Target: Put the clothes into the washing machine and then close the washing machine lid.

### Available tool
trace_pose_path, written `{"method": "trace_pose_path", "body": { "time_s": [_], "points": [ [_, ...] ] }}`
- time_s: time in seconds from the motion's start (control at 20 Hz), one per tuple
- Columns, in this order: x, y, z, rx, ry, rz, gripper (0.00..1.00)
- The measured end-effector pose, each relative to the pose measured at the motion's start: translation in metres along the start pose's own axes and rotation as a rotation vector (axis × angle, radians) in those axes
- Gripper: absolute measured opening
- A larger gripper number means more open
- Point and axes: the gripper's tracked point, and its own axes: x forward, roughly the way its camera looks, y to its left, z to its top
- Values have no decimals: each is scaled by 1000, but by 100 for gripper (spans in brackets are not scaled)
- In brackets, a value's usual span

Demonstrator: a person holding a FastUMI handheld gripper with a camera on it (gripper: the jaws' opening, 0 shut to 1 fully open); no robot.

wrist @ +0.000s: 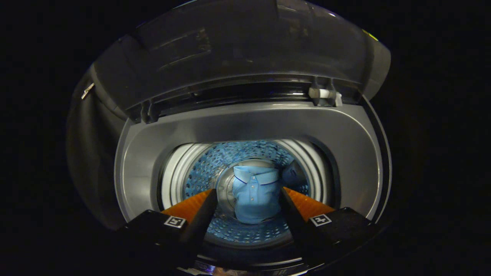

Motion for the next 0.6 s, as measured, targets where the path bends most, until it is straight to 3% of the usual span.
{"method": "trace_pose_path", "body": {
  "time_s": [0.4,0.6],
  "points": [
    [-13,-9,6,-17,-25,-17,100],
    [-56,1,32,-28,-113,21,100]
  ]
}}
